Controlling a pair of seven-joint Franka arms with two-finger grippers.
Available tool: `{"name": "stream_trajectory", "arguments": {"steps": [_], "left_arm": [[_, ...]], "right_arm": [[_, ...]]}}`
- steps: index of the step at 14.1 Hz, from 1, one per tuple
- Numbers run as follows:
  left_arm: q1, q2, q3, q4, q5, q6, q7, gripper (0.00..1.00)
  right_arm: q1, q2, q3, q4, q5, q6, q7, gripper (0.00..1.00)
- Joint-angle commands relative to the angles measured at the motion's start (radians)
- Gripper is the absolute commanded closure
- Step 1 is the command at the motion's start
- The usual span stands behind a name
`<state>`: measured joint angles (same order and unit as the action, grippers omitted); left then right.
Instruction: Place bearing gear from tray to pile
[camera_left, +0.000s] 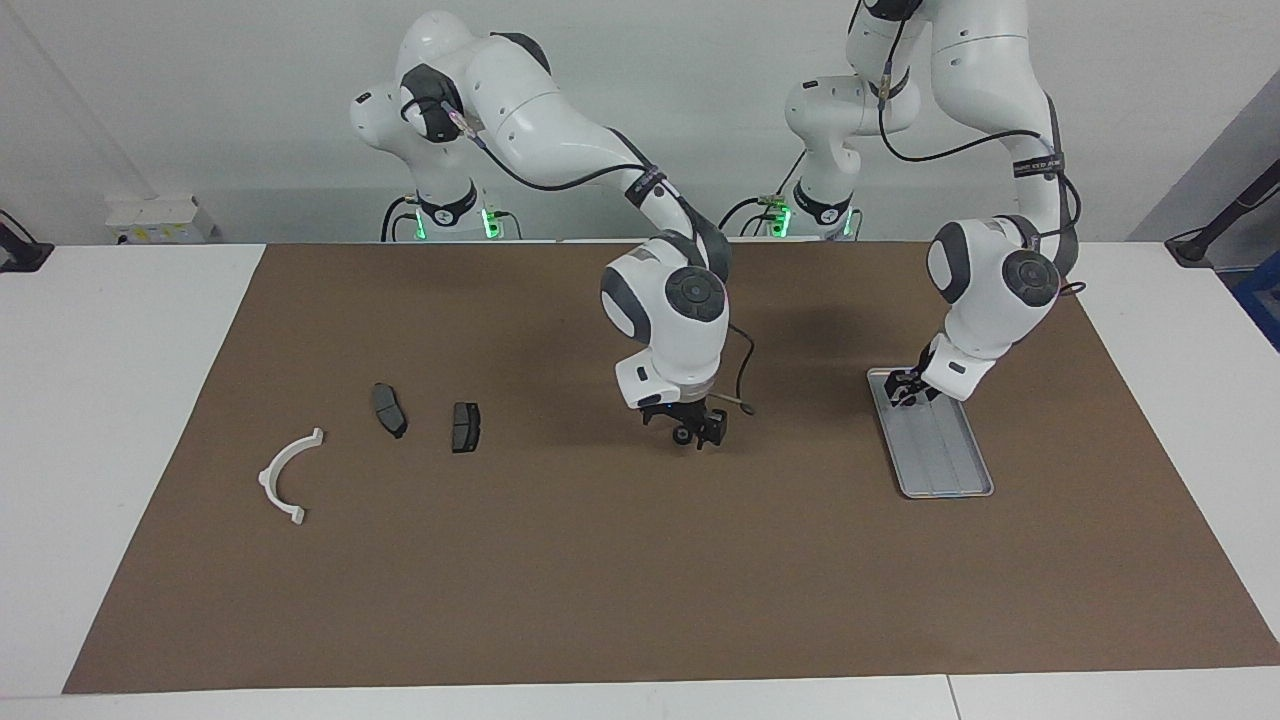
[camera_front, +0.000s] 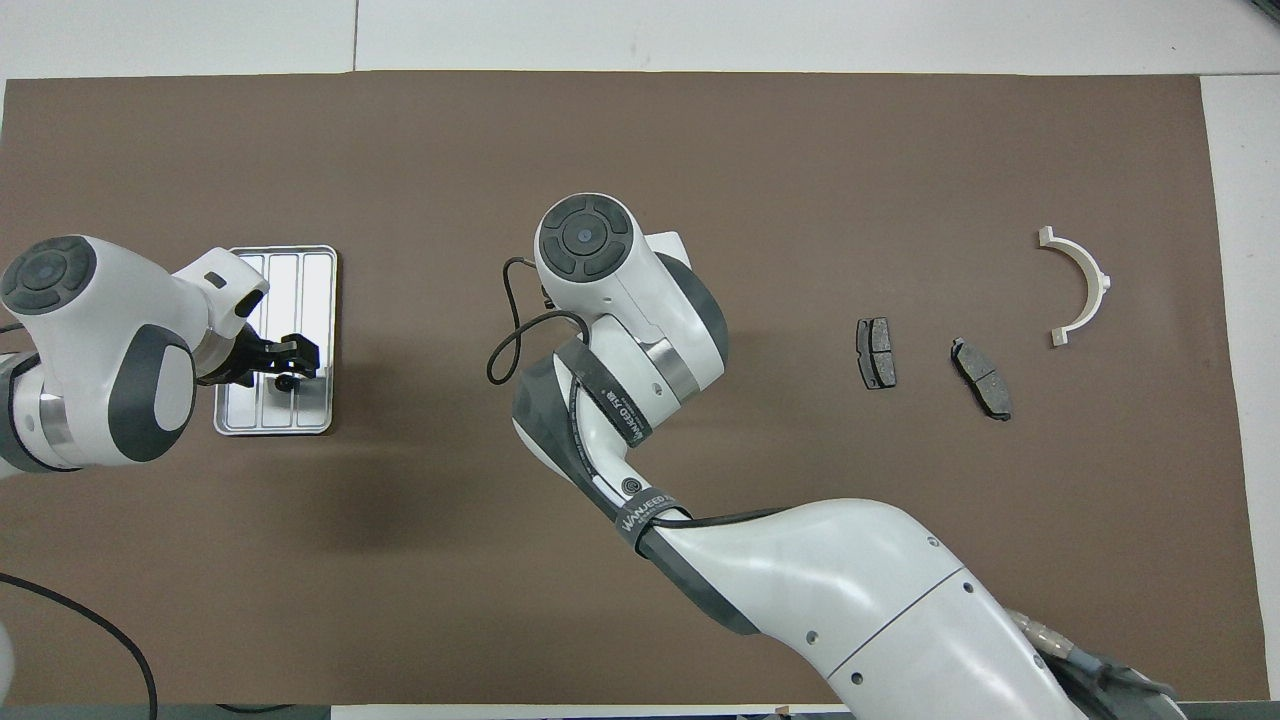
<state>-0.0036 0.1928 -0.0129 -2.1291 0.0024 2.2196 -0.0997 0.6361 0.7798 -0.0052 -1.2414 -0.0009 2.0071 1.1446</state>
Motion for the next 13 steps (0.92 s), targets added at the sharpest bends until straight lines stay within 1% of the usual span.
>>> {"name": "stream_trajectory", "arguments": {"steps": [1,4,8,9,13], "left_arm": [[0.023,-0.039,-0.004,-0.051,-0.018,0.026,0.023,0.47],[0.024,-0.041,-0.004,-0.061,-0.019,0.034,0.021,0.47],[0.024,-0.044,-0.004,-0.075,-0.019,0.057,0.020,0.47],[0.020,-0.044,-0.004,-0.075,-0.019,0.058,0.018,0.47],[0.019,-0.046,-0.004,-0.081,-0.019,0.064,0.017,0.48]], "right_arm": [[0.019,0.042,-0.004,0.042,0.007,0.013,0.018,0.00],[0.037,0.056,-0.004,0.040,0.002,0.013,0.020,0.00],[0.030,0.056,-0.006,0.040,-0.001,-0.001,0.020,0.01],[0.028,0.055,-0.007,0.040,-0.001,-0.002,0.020,0.04],[0.028,0.056,-0.012,0.042,-0.001,0.009,0.020,0.22]]}}
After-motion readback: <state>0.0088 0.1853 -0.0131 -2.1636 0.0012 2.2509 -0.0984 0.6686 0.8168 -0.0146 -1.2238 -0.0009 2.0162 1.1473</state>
